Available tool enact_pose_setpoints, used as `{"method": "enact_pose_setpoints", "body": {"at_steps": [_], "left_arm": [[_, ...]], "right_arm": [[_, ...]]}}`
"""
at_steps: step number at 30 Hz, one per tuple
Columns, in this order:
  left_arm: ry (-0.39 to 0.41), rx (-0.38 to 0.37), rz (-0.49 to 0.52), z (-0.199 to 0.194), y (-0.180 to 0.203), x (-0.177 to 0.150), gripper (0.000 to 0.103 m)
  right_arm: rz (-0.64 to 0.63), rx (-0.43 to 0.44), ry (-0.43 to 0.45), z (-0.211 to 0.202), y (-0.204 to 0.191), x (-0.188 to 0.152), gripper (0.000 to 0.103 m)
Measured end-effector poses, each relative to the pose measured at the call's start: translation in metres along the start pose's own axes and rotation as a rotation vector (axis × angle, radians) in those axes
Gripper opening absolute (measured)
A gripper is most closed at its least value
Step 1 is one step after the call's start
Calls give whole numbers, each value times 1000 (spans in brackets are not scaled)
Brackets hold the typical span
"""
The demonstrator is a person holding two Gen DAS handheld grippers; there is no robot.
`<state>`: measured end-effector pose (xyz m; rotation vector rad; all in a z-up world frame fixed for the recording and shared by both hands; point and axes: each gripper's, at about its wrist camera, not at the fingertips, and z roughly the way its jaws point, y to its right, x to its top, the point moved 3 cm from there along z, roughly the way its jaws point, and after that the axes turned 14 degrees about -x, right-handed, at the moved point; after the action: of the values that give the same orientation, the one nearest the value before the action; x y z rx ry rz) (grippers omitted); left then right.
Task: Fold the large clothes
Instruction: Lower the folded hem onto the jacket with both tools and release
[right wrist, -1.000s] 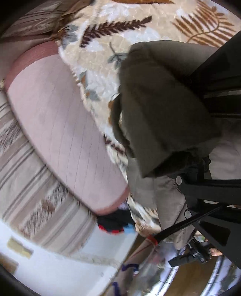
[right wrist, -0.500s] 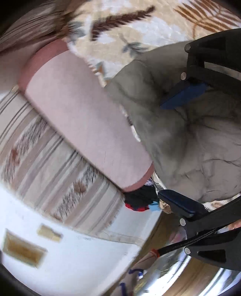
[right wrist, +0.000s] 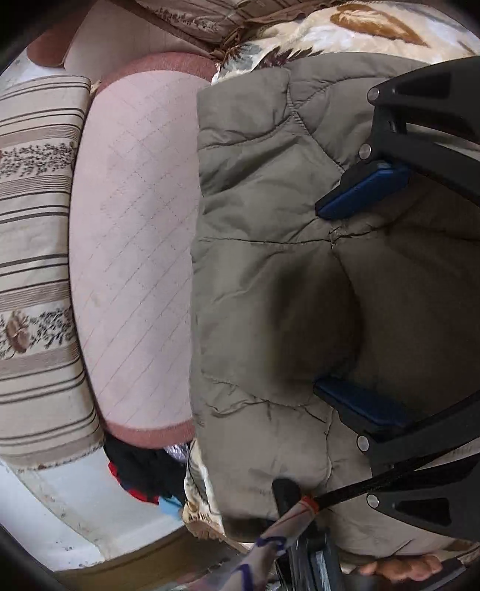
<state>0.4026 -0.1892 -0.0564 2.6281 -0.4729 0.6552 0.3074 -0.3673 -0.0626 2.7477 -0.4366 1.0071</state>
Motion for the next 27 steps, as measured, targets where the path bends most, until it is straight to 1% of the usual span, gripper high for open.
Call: {"method": "enact_pose_setpoints", "body": {"at_steps": [2,6,11,13,15,17,18,19,21,23,24,25,26,27], "left_arm": [[2,-4,-15,15,-6,9,96],[13,-7,-32,33,-20,20,101],[28,-28,-62,47,-30,31,103],[32,-51,-71,44,-31,32,103],[42,-97,-97,32,-35,33,101],[74,-135,-144,11,-44,33,100],[90,-141,-161,0,-50,31,100],[99,-138,-168,-9,-56,30,100],[123,-105,-164,-26,-72,25,100],[142,-28,-156,-34,-92,17,100],[130,0,-167,-31,-104,13,100],[112,10,-184,-25,-113,10,100],[84,16,-213,-18,-123,6,100],[71,9,-232,-16,-126,2,98]], "right_arm": [[5,-3,-7,13,2,7,94],[20,6,-30,37,1,20,99],[42,30,-50,57,0,28,102],[46,36,-59,59,2,27,102],[42,35,-65,55,4,26,102],[51,35,-68,45,8,29,100],[64,41,-64,41,10,31,98],[100,67,-46,27,18,30,98],[132,89,-19,9,29,27,98],[132,77,-2,0,38,19,98],[123,55,-4,2,40,16,98],[108,24,-21,9,41,11,98],[97,1,-47,17,41,7,97],[94,-1,-64,22,41,5,97]]}}
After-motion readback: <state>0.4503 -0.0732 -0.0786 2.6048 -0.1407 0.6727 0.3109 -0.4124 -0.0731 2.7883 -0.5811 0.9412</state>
